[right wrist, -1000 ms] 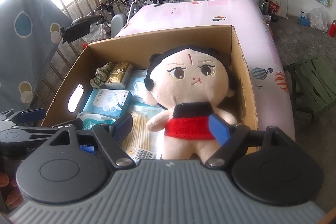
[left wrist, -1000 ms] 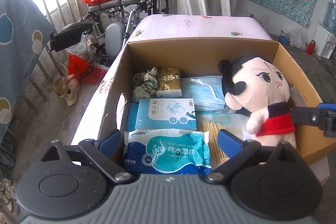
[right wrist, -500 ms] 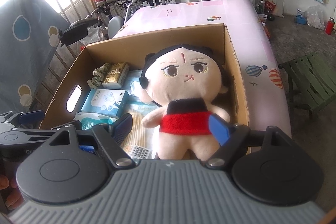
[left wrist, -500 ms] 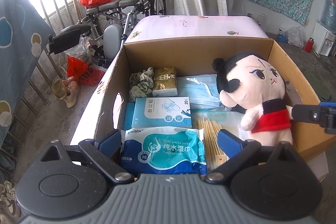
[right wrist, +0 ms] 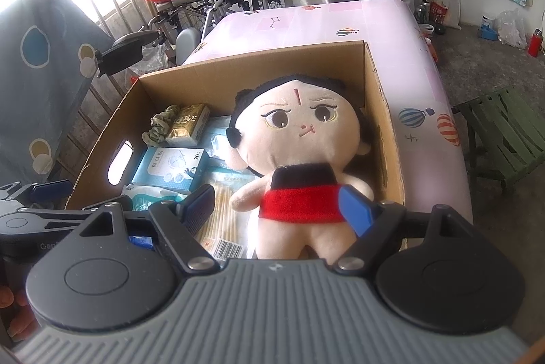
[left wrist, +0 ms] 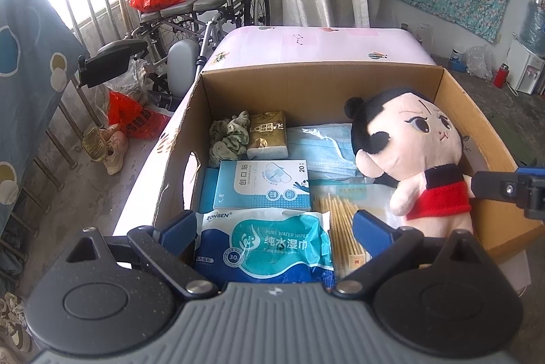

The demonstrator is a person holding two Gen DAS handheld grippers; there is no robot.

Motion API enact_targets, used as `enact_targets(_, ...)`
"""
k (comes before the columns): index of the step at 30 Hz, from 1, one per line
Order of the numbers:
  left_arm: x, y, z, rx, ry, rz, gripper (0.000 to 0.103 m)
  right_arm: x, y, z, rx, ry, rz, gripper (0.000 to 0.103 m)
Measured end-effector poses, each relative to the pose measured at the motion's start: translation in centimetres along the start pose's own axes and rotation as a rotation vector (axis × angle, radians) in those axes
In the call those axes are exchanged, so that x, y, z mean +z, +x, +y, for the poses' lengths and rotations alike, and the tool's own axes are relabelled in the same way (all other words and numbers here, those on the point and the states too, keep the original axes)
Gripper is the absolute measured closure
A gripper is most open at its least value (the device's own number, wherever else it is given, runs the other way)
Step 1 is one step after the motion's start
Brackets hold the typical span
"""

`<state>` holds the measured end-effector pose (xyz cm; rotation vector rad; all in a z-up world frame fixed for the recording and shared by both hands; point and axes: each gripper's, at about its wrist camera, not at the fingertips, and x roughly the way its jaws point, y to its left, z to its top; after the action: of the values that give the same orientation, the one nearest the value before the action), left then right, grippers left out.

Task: Organize soft objects

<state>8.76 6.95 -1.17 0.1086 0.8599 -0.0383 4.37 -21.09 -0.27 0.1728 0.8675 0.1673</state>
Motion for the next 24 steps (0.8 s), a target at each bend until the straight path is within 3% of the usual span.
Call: enact_targets(24,0.35,0.5,-0.79,0.006,0.026,0.014,0.004,0.1,0.32,-0.29,0.013,0.013,0.007,0.023)
